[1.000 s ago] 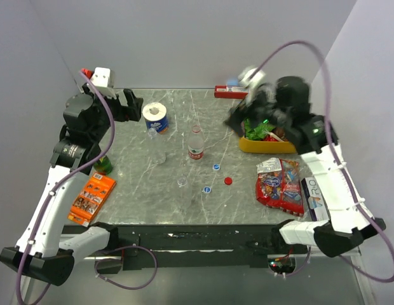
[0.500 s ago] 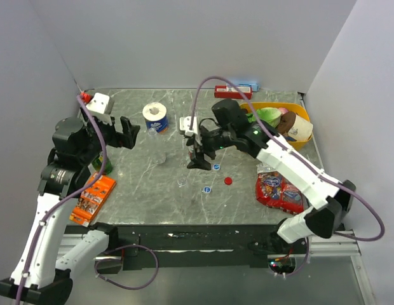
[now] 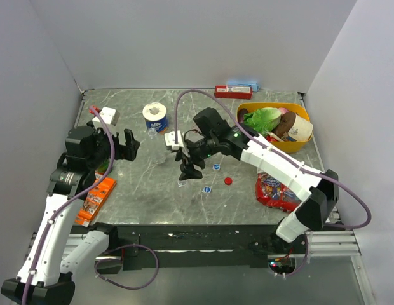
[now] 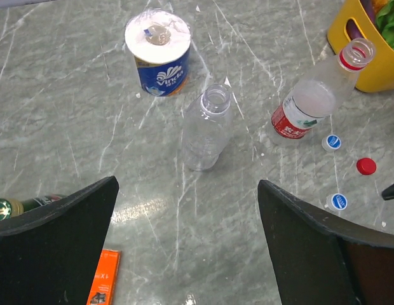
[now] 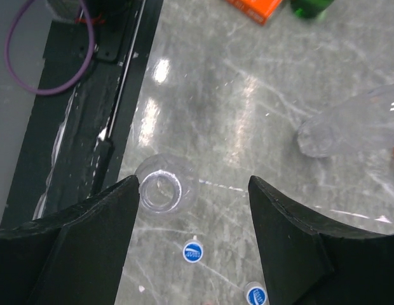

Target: Screw on the bottle caps

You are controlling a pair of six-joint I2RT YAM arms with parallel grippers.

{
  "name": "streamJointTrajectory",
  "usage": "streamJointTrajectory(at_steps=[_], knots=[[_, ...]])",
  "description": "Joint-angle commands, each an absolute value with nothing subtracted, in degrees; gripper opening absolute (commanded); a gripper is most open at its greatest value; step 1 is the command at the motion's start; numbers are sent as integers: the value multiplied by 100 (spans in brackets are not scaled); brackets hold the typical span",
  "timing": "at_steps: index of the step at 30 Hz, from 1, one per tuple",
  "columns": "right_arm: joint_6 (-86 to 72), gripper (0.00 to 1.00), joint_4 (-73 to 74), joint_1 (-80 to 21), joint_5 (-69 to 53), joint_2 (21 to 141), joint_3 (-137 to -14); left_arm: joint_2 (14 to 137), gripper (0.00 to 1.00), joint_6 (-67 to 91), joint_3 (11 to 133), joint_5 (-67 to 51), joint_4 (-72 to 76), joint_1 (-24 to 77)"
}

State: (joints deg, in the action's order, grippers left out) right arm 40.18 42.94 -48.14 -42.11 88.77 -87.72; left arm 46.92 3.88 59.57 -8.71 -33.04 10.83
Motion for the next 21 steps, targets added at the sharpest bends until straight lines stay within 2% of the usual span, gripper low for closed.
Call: streamJointTrajectory(at_steps=[1, 12, 21], knots=[[4561, 77, 4771, -4887, -4386, 8982, -8877, 4526, 98, 597, 5863, -694, -3173, 958], [4764, 77, 4914, -4931, -4412, 9053, -8745, 4465, 97, 765, 5537, -932, -3146, 782], [4641, 64, 4711, -5027, -4289, 9149, -8552, 4333, 97, 773, 5335, -1072, -3217, 747]])
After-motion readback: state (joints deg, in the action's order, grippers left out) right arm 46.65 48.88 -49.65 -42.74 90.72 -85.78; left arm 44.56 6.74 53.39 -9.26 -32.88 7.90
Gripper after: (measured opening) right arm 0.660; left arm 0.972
